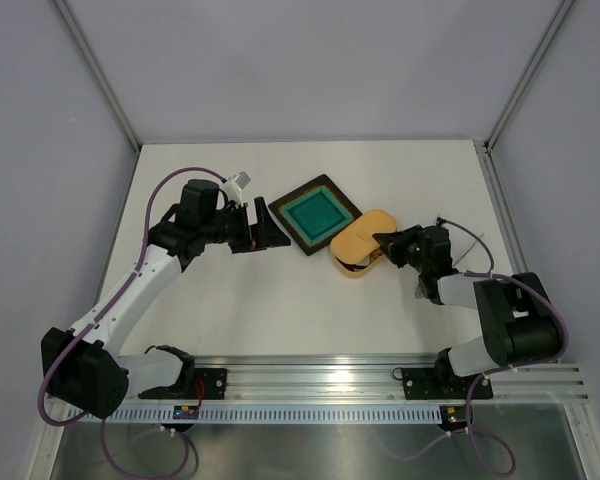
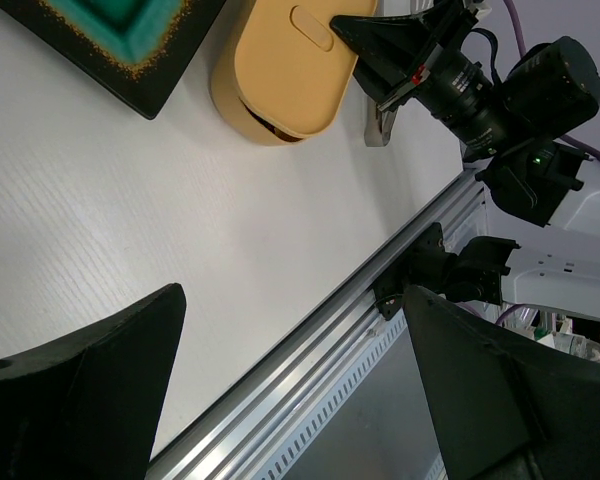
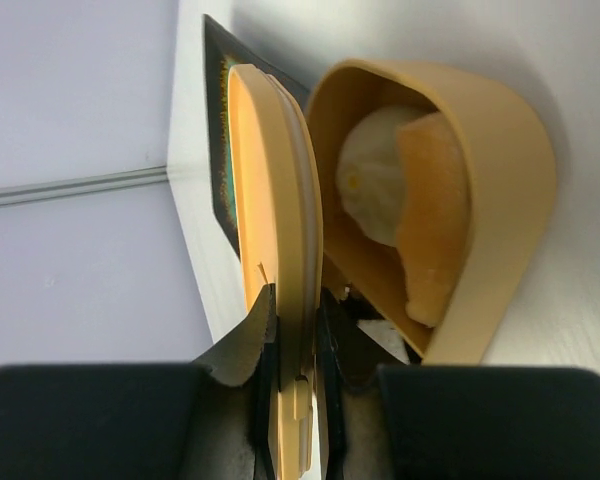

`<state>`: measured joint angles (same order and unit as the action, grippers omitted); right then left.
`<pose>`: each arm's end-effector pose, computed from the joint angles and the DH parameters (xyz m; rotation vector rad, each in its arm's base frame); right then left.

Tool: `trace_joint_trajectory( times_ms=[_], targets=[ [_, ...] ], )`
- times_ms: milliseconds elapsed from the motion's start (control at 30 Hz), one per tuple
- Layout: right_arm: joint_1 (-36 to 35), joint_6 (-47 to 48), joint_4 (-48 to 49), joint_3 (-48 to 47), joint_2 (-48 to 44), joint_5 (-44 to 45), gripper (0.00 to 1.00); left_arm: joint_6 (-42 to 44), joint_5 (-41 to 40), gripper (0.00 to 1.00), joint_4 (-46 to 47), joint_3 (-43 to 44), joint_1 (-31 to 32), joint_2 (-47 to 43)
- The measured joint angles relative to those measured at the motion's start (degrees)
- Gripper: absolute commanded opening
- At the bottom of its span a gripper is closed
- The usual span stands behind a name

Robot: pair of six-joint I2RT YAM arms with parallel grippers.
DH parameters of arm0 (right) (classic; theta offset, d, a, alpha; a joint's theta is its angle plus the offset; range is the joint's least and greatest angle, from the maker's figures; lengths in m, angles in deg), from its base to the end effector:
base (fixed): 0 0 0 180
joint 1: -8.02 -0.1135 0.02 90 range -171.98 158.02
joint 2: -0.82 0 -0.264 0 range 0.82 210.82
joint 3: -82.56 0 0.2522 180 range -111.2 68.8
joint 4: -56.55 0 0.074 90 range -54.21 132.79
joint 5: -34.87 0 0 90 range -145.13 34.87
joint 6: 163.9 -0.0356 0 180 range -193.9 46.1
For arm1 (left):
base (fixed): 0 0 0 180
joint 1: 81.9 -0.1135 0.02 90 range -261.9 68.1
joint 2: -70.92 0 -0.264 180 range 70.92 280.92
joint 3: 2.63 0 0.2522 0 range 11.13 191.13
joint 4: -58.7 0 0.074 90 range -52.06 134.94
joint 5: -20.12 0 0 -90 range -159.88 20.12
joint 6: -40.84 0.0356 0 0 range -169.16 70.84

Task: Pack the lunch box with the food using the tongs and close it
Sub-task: Close the box lid on the packing box.

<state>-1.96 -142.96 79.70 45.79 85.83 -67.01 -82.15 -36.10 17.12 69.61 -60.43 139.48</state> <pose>0.2583 0.0529 0.1422 0.9439 1.9565 1.0512 0.2318 -0.1125 0.3118 0.1105 2.3585 -1.1529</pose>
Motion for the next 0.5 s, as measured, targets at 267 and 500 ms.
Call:
trace_joint_trajectory(
  times_ms=[267, 500],
  targets=[
    [1.22, 0.92, -0.90, -0.07, -5.16, -0.24, 0.00, -0.02, -0.02, 0.93, 0.00, 0.00, 0.00, -0.02],
    [1.53, 1.27, -2.38, -0.11, -3.37, -0.24, 0.00, -0.02, -0.02, 0.93, 0.02, 0.00, 0.00, -0.02]
  ],
)
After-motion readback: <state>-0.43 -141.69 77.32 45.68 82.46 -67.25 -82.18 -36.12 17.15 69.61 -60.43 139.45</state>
